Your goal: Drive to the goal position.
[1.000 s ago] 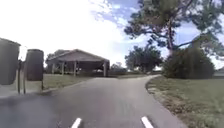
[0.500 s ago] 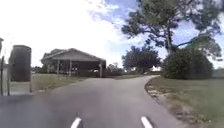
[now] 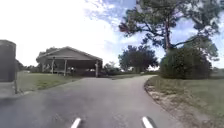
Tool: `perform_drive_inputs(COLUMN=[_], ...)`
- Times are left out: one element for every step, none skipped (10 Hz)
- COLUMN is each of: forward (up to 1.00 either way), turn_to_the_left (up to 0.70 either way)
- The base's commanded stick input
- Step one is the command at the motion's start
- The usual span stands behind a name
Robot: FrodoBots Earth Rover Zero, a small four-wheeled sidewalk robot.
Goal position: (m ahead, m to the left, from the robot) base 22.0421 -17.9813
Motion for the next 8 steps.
perform_drive_inputs(forward=[0.69,0.69,0.69,0.69,0.69,0.69,0.69,0.69], turn_to_the_left=[0.03,0.03,0.03,0.03,0.03,0.03,0.03,0.03])
